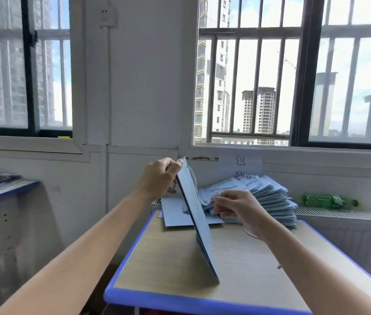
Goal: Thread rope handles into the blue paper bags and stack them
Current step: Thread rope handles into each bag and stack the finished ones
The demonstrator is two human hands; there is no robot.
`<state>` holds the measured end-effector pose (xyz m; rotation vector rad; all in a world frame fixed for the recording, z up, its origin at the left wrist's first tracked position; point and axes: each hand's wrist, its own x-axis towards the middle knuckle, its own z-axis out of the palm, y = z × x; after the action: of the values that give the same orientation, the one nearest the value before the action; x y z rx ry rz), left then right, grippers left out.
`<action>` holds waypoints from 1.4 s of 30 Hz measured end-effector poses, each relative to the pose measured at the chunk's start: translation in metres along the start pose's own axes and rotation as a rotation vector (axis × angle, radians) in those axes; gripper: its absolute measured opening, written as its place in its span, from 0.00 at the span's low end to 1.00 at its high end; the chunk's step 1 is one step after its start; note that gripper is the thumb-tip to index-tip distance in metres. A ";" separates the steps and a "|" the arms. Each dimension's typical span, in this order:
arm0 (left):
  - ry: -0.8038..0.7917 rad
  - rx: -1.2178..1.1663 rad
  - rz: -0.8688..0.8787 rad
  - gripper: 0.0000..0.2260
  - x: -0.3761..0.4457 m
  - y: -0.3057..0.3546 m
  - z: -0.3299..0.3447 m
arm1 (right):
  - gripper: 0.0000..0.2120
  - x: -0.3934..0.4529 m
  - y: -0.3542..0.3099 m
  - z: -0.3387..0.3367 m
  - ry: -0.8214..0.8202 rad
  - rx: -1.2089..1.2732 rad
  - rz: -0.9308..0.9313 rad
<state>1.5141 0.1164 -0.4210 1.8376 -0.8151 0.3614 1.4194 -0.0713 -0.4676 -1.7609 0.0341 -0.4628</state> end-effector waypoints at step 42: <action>0.043 -0.513 0.039 0.17 -0.088 -0.004 0.058 | 0.06 -0.036 -0.017 0.046 0.151 0.175 0.002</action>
<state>1.4454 0.0974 -0.4990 1.3334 -0.8252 0.1918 1.3969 -0.0148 -0.4695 -1.5515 0.0996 -0.5793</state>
